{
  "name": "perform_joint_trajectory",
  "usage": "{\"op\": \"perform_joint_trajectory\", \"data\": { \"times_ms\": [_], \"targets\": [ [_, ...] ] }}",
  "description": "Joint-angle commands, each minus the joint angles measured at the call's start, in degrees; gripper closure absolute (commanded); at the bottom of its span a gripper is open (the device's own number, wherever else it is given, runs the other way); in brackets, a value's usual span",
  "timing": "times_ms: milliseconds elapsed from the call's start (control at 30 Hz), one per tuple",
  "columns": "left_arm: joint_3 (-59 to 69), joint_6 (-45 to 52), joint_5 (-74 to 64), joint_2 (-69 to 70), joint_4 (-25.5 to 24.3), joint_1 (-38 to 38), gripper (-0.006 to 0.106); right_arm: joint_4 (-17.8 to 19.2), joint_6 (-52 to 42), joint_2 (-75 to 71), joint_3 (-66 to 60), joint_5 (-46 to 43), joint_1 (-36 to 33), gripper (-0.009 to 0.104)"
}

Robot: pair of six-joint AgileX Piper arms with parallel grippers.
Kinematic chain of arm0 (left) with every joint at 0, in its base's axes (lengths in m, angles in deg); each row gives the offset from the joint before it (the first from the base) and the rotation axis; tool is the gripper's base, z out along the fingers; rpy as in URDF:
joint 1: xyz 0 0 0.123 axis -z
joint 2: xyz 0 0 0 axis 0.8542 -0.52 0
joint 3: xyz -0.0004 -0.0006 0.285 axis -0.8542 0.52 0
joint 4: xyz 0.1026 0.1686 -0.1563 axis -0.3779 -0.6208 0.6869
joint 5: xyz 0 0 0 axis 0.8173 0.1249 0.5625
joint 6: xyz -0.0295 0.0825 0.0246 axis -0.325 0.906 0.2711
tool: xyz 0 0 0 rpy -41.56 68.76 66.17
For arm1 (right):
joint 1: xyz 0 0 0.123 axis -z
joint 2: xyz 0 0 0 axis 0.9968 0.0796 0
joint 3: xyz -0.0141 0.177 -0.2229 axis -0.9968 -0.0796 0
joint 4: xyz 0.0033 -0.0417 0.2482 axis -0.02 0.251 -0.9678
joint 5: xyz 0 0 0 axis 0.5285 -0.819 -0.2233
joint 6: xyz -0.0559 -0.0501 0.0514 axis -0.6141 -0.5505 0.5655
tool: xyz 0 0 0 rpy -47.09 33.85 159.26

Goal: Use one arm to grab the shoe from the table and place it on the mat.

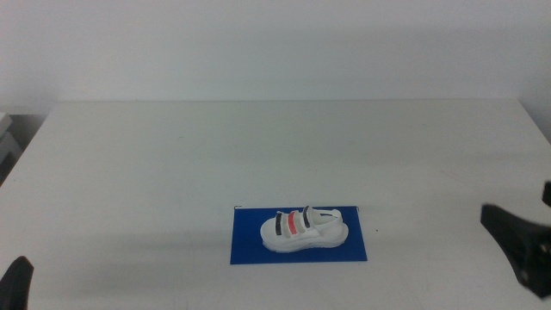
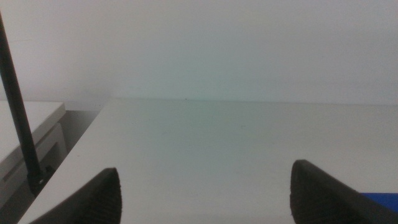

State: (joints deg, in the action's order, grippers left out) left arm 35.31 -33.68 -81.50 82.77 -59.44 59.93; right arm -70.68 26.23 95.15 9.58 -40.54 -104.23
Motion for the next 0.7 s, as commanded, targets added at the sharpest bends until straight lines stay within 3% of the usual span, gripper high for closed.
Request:
{"op": "perform_joint_trajectory", "data": {
  "times_ms": [0,300,667],
  "targets": [
    [0.5,-0.2,4.3,0.8,0.0,0.2,0.008,0.3,0.2,-3.3,-1.3,-6.1,0.4,0.022],
    [0.5,-0.2,4.3,0.8,0.0,0.2,0.008,3.3,0.2,-16.9,-8.9,-5.8,0.2,0.022],
    [0.5,-0.2,4.3,0.8,0.0,0.2,0.008,3.3,0.2,-27.2,-20.4,-5.9,0.2,0.022]
  ]
}}
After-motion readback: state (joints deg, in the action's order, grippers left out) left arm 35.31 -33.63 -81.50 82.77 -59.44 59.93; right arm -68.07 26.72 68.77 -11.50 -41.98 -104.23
